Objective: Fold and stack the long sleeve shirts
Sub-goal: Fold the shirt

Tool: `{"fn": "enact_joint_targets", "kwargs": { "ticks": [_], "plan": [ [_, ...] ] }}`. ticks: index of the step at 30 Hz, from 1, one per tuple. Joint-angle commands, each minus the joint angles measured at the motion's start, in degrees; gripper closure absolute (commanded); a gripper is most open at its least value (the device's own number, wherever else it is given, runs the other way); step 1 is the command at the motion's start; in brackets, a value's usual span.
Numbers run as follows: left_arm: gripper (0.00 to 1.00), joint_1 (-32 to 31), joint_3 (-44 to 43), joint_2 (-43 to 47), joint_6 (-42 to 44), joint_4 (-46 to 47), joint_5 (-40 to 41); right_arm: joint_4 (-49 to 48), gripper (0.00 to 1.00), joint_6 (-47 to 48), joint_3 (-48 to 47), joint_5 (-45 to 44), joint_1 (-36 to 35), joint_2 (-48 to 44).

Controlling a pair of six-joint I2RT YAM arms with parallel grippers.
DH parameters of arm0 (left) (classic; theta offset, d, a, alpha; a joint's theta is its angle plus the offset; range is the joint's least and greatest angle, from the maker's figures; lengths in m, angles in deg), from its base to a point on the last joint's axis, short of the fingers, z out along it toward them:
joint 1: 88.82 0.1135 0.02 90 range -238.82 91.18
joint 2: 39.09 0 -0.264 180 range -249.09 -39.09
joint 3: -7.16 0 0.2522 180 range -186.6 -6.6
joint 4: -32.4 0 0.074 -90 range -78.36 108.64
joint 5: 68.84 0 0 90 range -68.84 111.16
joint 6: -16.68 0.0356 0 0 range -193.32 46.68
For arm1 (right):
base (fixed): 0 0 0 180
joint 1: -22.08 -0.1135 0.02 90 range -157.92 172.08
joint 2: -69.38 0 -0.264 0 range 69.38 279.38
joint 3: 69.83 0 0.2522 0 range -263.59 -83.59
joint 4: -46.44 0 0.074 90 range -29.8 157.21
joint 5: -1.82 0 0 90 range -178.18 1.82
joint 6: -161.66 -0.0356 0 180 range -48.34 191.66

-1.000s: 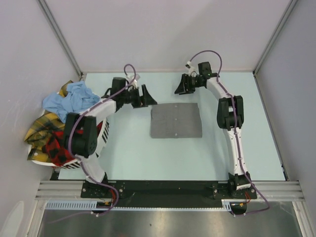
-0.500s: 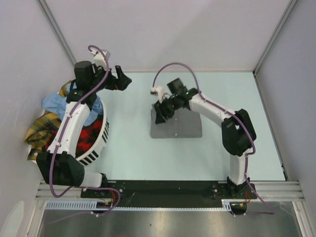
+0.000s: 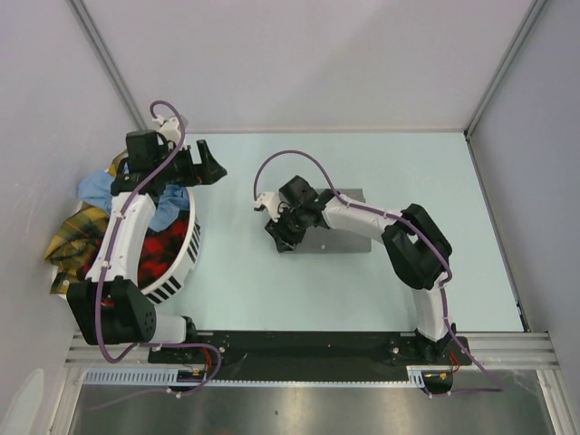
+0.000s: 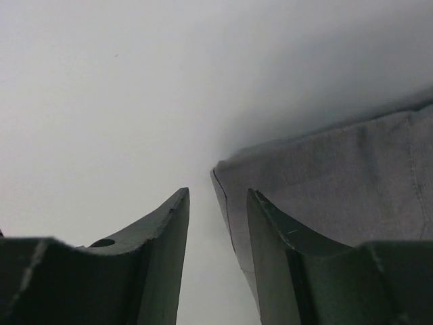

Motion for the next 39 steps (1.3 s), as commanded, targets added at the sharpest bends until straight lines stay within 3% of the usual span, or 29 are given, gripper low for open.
{"fn": "enact_joint_targets", "kwargs": {
  "ticks": [1,6,7,10,16,20,23,24,26,27,30,34,39],
  "plan": [
    [0.01,0.18,1.44,3.31,1.49,-0.43,0.42,-2.75,0.56,3.22,-1.71,-3.38,-2.45,3.18],
    [0.01,0.8,1.71,3.48,1.75,-0.78,1.13,-2.75,0.61,5.24,0.13,-4.87,-2.8,5.12],
    [0.01,0.8,1.97,3.48,1.93,-0.78,0.69,-2.4,0.74,5.86,0.57,-4.96,-2.8,5.21],
    [0.01,0.8,3.2,3.75,2.19,-0.78,-0.62,0.58,1.0,8.14,2.76,-3.73,-2.8,3.73],
    [0.05,-0.86,6.01,2.87,4.74,-0.08,-4.76,14.45,1.0,22.36,15.74,6.46,-3.51,-9.45],
    [0.09,-5.68,7.94,1.29,5.1,1.06,-6.33,29.8,1.0,35.72,23.76,8.39,-1.67,-17.1],
    [0.11,-11.23,10.31,-1.08,3.08,3.77,-6.95,35.55,1.0,45.83,29.9,5.43,-0.08,-22.02],
    [0.11,-12.37,12.06,-2.83,0.72,4.83,-7.57,37.31,0.99,48.12,31.41,4.11,0.44,-24.03],
    [0.13,-14.84,14.26,-4.94,-2.62,9.57,-9.85,37.85,0.87,49.28,33.7,1.56,3.34,-26.33],
    [0.14,-15.45,16.71,-6.0,-6.38,11.42,-12.99,38.03,0.58,49.28,33.53,1.55,4.74,-27.56],
    [0.17,-17.83,21.46,-10.48,-14.03,20.03,-16.52,39.87,0.31,44.9,27.75,4.87,10.72,-30.2],
    [0.26,-22.91,29.2,-13.3,-23.1,34.06,-17.86,42.07,0.3,36.55,19.13,13.21,18.37,-27.06],
    [0.39,-26.88,36.24,-15.23,-32.43,42.01,-13.03,34.7,0.37,23.37,17.27,13.67,22.51,-21.16]
  ]
}}
